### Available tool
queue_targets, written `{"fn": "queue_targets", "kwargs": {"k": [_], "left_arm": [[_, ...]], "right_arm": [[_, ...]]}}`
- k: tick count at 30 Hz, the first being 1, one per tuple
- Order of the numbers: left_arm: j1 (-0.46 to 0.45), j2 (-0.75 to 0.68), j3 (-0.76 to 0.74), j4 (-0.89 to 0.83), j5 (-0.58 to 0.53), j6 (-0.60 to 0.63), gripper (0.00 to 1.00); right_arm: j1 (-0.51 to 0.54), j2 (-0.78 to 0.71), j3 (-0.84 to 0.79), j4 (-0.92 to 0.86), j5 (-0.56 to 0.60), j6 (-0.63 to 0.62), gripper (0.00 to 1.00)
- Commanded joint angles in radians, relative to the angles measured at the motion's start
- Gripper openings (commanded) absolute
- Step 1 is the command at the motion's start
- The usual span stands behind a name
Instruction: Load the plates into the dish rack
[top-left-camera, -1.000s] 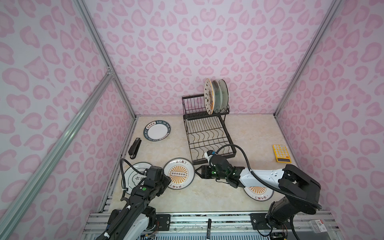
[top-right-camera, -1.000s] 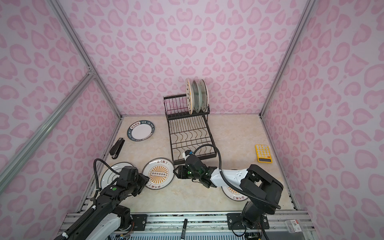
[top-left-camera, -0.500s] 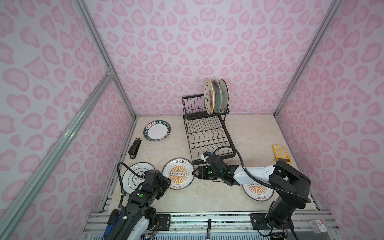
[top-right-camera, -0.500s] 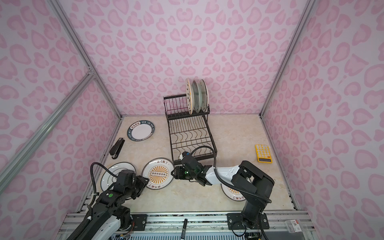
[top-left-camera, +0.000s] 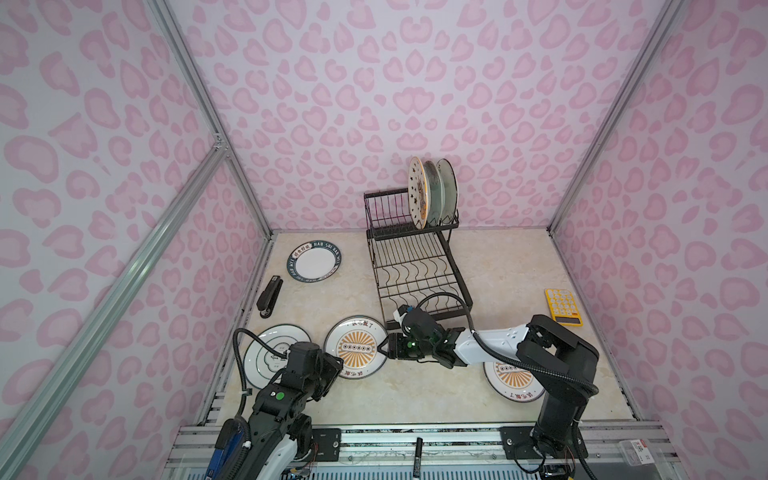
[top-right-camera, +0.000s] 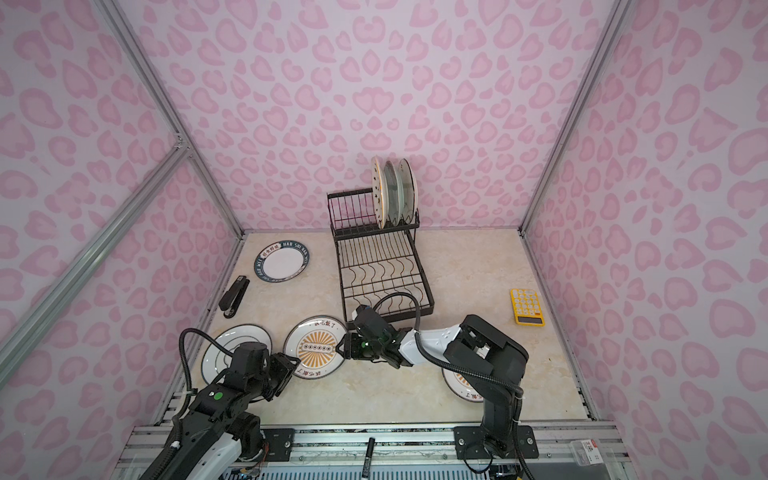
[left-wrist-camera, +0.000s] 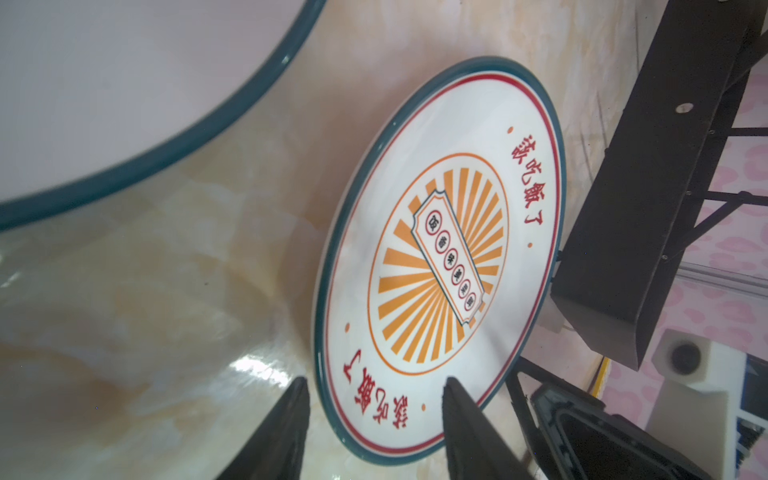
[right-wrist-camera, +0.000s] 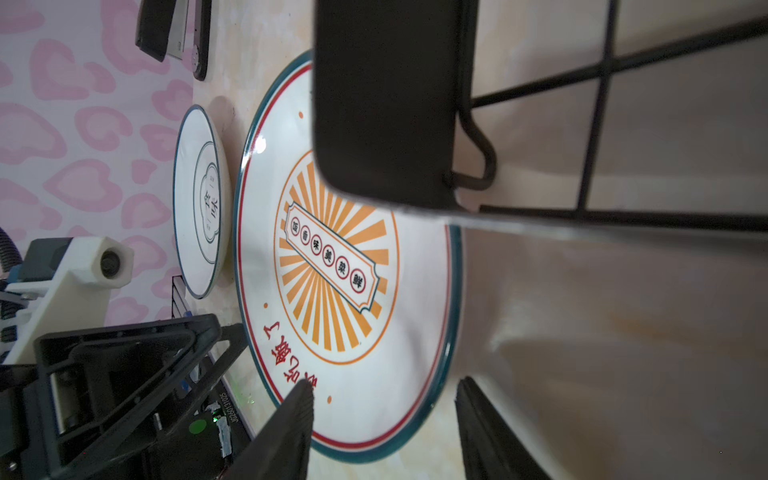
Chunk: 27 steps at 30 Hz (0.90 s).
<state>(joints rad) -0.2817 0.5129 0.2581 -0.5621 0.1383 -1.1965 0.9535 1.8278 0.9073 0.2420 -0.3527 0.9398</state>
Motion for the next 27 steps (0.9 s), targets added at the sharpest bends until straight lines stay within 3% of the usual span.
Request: {"fn": "queue_targets", "kwargs": {"k": [1,13,27], "left_arm": [[0.001,-0.002,-0.008,-0.019,0.009,-0.002,0.55],[0.0,0.012,-0.043,0.022,0.011,-0.014,0.6],[0.0,0.079,-0.059,0.151,-0.04,-0.035,0.6]], "right_arm": [[0.001,0.023,0.014,0.021,-0.021,0.005,0.55],[0.001,0.058,0.066,0.049,-0.037,-0.007,0.54],[0.001,0.083,0.093,0.065,-0.074,-0.021,0.52]]}}
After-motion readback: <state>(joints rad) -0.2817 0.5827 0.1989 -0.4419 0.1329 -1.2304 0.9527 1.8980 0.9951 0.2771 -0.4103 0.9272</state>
